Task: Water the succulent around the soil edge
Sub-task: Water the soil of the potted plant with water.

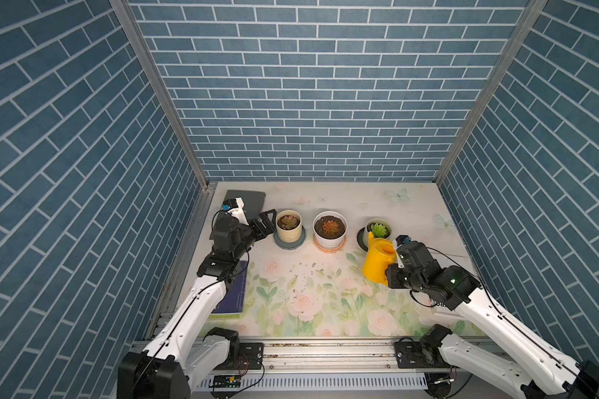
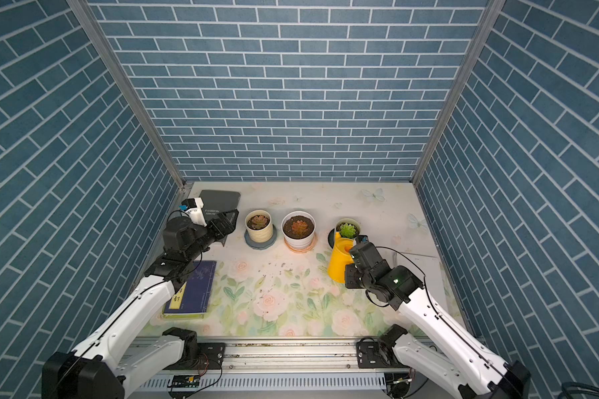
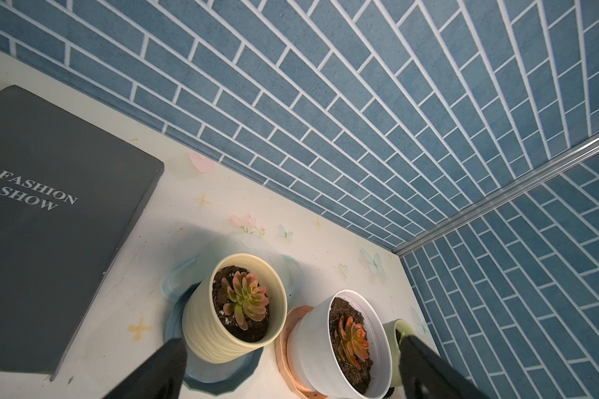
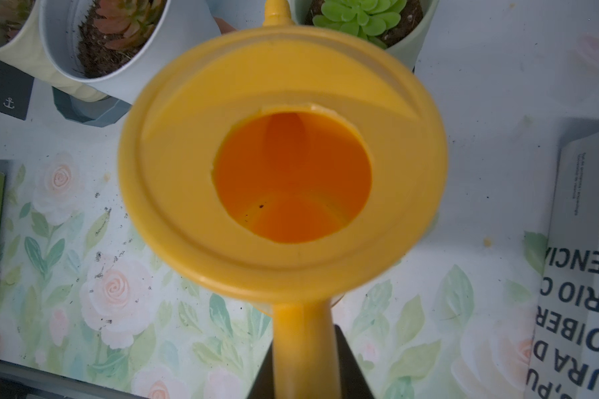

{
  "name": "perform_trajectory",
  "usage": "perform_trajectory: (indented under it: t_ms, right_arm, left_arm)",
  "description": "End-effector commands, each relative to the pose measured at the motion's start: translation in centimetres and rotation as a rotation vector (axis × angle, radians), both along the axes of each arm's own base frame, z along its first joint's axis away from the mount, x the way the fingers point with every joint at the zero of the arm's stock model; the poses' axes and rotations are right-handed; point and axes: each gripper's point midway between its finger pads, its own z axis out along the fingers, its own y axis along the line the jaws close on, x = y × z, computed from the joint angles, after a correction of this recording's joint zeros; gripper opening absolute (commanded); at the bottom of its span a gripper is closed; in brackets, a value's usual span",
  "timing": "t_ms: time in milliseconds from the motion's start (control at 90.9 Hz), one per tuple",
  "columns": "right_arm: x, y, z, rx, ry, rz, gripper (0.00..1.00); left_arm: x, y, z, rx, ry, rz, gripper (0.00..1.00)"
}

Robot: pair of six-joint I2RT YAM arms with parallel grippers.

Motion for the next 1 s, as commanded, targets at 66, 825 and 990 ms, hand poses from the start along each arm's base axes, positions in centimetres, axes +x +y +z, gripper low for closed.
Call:
perform_trajectory:
  t_ms: [66, 825, 990]
  right_arm:
    - [-0.2, -0.3, -0.3, 0.02, -0.008, 0.01, 0.0]
    - [-0.2, -4.3, -0.6, -0.087, -0.018, -0.134, 0.0]
    - [0.0, -4.5, -0.1, -0.077, -0.037, -0.144, 0.0]
  left_arm:
    - [0.0, -0.4, -0.4, -0.003, 0.0, -0.016, 1.0]
    - [0.0, -0.4, -0.8, -0.003, 0.007, -0.016, 1.0]
    - [0.0, -0.4, -0.8, -0.004, 0.007, -0.017, 1.0]
